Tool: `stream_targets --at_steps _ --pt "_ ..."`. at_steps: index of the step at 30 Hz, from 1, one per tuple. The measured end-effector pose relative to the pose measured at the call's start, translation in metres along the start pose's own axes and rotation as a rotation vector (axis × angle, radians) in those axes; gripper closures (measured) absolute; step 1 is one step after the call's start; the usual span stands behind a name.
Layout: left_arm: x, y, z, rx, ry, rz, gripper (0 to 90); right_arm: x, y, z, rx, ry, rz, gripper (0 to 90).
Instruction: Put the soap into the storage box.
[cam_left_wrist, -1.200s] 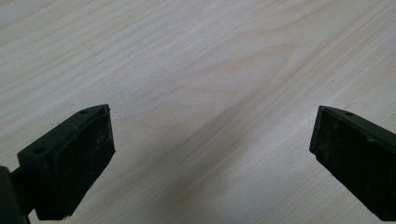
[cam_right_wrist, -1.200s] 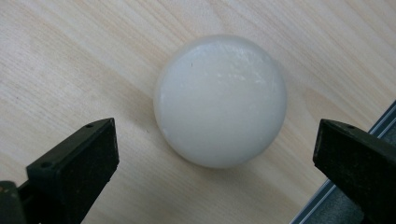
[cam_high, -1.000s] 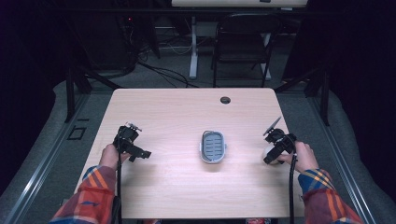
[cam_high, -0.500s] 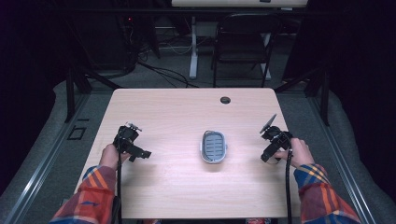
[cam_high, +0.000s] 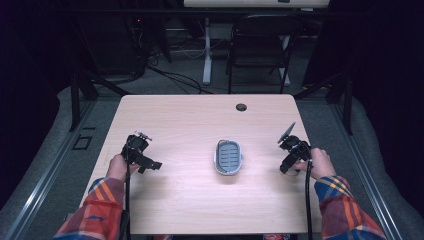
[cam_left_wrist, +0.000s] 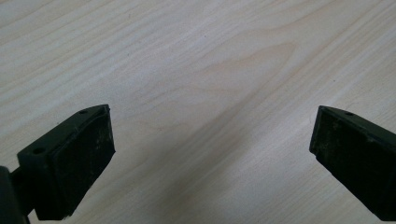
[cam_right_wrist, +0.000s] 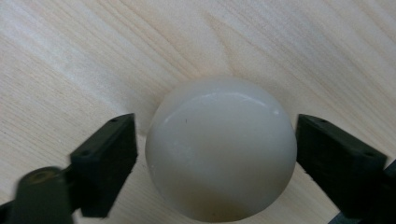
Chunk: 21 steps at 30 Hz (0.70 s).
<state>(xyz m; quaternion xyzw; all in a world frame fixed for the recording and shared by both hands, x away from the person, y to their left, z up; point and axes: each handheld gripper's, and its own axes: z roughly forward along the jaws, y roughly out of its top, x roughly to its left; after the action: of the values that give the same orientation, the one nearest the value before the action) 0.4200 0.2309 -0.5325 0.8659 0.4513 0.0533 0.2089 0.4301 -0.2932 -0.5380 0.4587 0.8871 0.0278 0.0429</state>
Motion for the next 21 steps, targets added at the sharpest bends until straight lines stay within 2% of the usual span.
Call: stream_targets --at_steps 1,2,3,4,5,7,18,19,21 --pt "0.0000 0.0000 0.0000 0.000 0.000 0.000 0.0 0.0000 0.0000 0.0000 0.000 0.000 0.000 15.2" --pt "0.0002 -0.0001 -0.0001 0.000 0.000 0.000 0.0 -0.0018 0.0014 -0.0009 0.032 -0.009 -0.027 15.7" --pt "0.0002 -0.0001 -0.0001 0.000 0.000 0.000 0.0 -0.0017 0.0018 -0.0012 0.044 -0.007 -0.024 17.3" --pt "0.0001 -0.0001 -0.0002 0.000 0.000 0.001 0.0 -0.0015 0.0017 -0.0006 0.042 -0.006 -0.017 19.4" --pt "0.0000 -0.0001 -0.0001 0.000 0.000 0.000 0.0 -0.0004 0.0005 0.0019 0.016 0.000 0.005 20.7" --pt "-0.0001 0.0000 -0.0002 0.000 0.001 0.001 0.0 -0.0020 0.0020 0.0008 0.050 -0.013 -0.022 23.2" --pt "-0.0001 0.0000 -0.0002 0.002 0.001 0.001 0.0 -0.0036 0.0018 0.0016 0.045 -0.004 -0.010 24.2" --pt "0.0000 0.0000 -0.0001 0.002 0.001 0.001 0.0 -0.0027 0.0004 0.0035 0.017 -0.001 0.014 24.2" --pt "0.0001 -0.0001 0.0001 0.001 0.001 0.001 0.0 -0.0044 0.0014 -0.0001 0.051 -0.003 -0.002 24.2"
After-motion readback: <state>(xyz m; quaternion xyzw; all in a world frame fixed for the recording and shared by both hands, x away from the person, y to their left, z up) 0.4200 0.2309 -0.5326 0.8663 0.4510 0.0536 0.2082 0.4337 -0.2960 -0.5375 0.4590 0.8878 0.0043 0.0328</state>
